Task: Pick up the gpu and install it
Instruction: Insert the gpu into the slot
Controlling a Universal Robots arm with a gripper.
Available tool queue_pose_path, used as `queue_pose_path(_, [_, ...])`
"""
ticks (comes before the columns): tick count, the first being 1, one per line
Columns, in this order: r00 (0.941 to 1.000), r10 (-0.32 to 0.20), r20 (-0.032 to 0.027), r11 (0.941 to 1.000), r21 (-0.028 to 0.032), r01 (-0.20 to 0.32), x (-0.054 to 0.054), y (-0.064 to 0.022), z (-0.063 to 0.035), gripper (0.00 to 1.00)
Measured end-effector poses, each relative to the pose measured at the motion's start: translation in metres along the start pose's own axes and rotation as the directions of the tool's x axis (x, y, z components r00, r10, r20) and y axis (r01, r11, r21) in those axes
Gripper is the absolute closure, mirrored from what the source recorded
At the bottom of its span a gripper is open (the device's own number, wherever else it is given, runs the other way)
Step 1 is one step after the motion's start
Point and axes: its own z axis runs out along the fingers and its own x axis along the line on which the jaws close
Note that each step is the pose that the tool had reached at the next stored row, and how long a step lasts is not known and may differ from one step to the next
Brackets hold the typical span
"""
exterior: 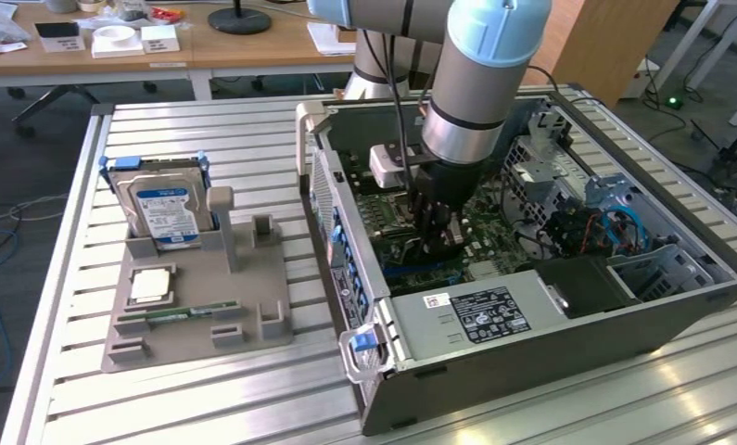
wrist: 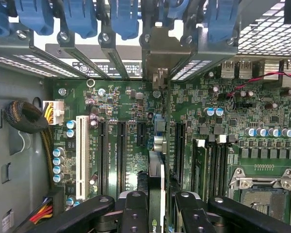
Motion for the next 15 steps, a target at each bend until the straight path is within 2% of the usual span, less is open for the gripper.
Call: queue_pose_path(15, [1.0, 0.0, 0.0, 1.0, 0.0014, 0.0, 0.0, 0.0026, 0.0, 0.74])
